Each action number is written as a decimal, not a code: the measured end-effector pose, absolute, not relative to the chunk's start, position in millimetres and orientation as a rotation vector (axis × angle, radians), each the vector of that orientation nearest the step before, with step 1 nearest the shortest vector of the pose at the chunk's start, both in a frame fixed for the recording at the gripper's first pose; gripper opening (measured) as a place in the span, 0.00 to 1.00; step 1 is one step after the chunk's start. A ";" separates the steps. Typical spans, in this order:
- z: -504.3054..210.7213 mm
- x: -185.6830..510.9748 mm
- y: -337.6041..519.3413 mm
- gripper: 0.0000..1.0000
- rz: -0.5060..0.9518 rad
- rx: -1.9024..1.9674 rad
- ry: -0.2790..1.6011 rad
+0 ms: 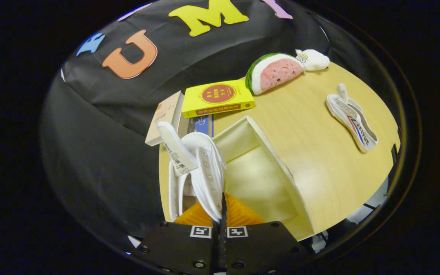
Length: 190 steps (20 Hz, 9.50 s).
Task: Open the storage box then place both shoes into the box .Put the left shoe in first, then the right shoe, with the right side of both shoes facing outward in a uniform manner.
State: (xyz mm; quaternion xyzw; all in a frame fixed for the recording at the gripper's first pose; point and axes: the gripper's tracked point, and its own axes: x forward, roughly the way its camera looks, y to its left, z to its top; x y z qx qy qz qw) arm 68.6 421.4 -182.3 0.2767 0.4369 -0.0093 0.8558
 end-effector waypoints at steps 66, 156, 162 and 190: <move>-273.1 50.0 -4.8 0.96 -0.088 0.019 0.785; -131.6 33.3 324.2 0.96 -0.013 0.137 0.513; -52.1 13.9 247.8 0.96 -0.056 0.102 0.321; 12.5 -43.5 125.2 0.96 -0.127 0.072 0.074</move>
